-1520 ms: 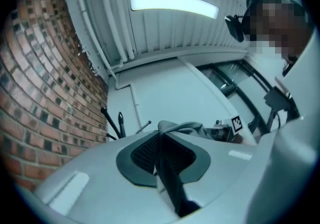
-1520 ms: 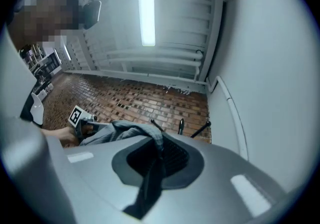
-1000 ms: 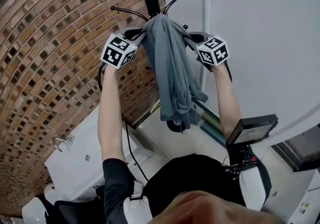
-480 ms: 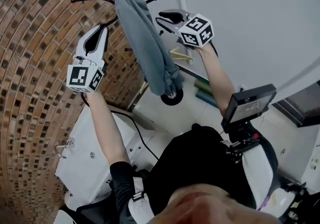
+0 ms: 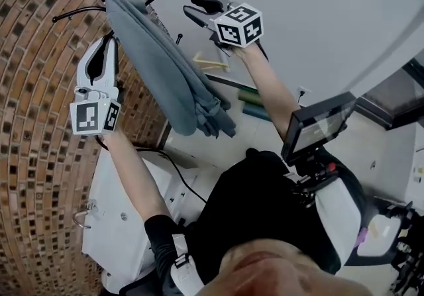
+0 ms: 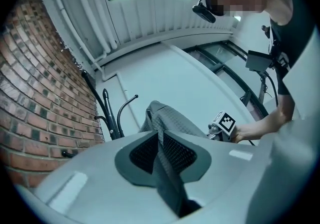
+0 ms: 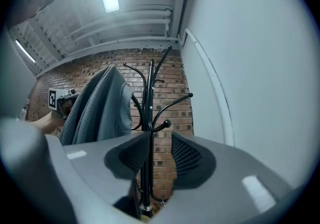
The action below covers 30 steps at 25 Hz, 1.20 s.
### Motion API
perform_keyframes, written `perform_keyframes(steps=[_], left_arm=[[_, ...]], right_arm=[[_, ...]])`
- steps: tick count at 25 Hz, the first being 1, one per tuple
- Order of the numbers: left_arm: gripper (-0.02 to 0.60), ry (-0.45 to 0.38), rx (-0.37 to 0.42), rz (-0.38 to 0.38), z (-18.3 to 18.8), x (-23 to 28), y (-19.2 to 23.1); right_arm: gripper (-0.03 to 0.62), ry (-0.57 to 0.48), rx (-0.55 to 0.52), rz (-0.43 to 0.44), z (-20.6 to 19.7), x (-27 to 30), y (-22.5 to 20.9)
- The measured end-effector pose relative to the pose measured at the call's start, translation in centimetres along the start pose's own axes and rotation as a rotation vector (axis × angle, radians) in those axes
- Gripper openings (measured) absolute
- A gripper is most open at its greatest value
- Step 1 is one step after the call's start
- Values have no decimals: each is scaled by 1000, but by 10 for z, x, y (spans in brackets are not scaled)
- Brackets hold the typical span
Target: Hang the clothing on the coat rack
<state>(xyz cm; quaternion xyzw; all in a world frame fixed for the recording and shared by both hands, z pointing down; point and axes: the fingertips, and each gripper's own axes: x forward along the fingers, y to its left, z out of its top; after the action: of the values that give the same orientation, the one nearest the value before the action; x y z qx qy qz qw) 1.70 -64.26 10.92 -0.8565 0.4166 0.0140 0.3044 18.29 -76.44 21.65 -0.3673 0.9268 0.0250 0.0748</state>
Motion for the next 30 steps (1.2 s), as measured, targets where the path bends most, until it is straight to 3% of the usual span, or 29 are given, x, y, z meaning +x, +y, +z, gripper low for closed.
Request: perform_keyframes(steps=[4, 8, 12, 17, 20, 24, 30], left_arm=[[38, -57, -25, 56, 10, -12, -5], [38, -127, -62, 81, 19, -38, -18], [38, -188, -154, 134, 13, -77, -33], [34, -246, -260, 163, 1, -134, -62], [3, -248, -335, 166, -12, -175, -84], [3, -227, -484, 232, -48, -215, -102], [3, -205, -526, 195, -80, -222, -122]], right_arm=[[138, -12, -40, 17, 11, -13, 10], [133, -109, -79, -25, 40, -45, 27], [76, -221, -83, -16, 64, -77, 64], [3, -267, -114, 57, 82, -107, 118], [3, -254, -155, 25, 86, -128, 138], [3, -173, -146, -4, 60, -144, 155], [3, -115, -176, 7, 33, -152, 188]])
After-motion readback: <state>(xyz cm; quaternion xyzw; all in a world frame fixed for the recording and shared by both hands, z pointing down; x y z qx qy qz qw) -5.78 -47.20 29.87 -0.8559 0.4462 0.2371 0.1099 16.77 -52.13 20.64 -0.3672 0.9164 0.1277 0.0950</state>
